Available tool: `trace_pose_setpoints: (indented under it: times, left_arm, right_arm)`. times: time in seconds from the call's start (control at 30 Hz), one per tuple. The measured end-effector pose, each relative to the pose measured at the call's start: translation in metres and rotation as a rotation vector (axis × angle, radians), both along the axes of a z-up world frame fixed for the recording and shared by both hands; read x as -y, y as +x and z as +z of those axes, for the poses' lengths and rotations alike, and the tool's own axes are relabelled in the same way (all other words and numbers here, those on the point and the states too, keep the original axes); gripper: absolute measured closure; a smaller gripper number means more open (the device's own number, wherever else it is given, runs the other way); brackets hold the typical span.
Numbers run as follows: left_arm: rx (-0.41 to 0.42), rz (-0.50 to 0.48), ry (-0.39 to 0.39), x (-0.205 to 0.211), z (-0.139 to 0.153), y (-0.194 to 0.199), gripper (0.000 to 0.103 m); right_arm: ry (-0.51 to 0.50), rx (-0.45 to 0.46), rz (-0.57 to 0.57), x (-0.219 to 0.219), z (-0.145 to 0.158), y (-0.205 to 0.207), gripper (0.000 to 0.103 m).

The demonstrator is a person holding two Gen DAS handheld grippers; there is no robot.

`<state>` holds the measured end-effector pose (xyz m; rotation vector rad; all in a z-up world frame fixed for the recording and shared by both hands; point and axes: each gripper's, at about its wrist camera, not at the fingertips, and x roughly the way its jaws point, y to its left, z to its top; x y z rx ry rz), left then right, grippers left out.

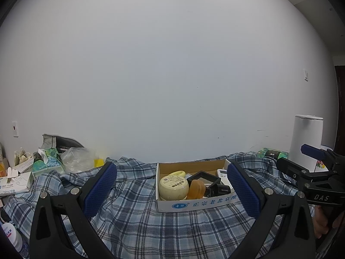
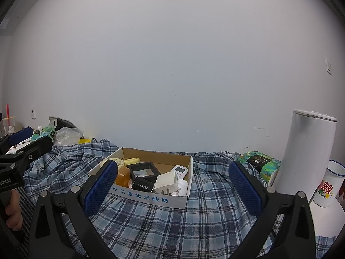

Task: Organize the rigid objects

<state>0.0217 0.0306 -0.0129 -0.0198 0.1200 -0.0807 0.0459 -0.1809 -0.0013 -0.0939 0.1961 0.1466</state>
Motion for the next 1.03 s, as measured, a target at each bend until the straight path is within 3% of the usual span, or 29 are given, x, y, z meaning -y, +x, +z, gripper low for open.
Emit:
trace_pose_setpoints:
  times: [1.03]
  left_arm:
    - [0.006, -0.015, 0.005, -0.0027, -0.0005, 0.0007, 0.0]
  right_arm:
    - [-0.001, -0.001, 0.001, 0.0001, 0.0001, 0.0003, 0.0]
